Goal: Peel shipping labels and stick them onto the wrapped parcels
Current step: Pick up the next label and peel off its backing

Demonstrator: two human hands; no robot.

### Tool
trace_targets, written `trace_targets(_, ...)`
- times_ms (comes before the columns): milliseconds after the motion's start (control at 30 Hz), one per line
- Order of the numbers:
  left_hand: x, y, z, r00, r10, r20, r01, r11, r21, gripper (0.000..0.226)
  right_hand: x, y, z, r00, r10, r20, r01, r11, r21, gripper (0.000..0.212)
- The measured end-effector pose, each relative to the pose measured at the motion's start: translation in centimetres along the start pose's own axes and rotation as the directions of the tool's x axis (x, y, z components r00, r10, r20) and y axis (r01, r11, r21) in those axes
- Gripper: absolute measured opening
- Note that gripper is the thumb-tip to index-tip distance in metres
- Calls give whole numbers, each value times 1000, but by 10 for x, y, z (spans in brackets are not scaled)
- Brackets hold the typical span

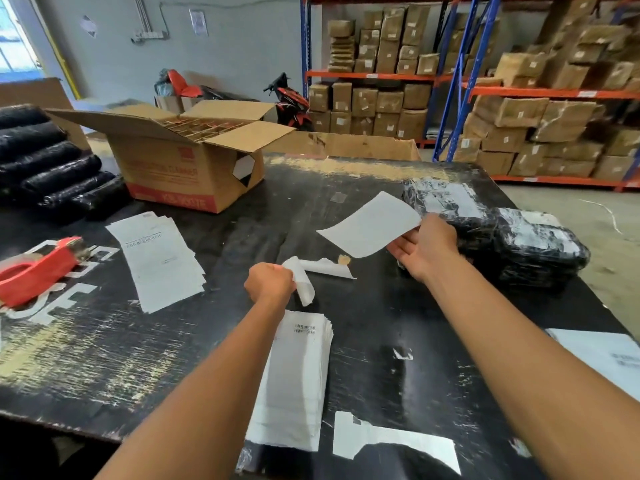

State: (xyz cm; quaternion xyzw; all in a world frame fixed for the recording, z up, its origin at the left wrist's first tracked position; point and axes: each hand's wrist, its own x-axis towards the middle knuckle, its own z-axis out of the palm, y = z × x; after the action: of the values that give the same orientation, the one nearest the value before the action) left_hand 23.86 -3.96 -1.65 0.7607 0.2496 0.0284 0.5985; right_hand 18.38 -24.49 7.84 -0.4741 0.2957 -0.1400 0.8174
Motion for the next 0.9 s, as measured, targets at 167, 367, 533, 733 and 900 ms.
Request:
trace_targets(167, 21, 5, 17, 1000, 20, 7, -21, 983, 183, 12, 25, 2, 17, 998, 18, 57, -16, 999, -42, 31)
trace_targets(367, 34, 16, 22, 997, 50, -59, -34, 969, 246, 19, 43, 2, 28, 998, 30, 57, -26, 997, -78, 26)
trace_targets(533, 12, 50, 17, 940, 288, -185, -284, 958, 52, 18, 44, 2, 28, 999, 4, 36, 0, 992, -130, 25)
trace_targets(733, -39, 82, 19, 556, 806, 204, -831, 541, 128, 12, 30, 2, 26, 998, -47, 36, 52, 985, -166, 25)
trace_targets(900, -73, 74, 32, 410, 726, 552, -905, 250, 343, 60, 7, -2, 13, 996, -84, 44, 91, 980, -177, 27)
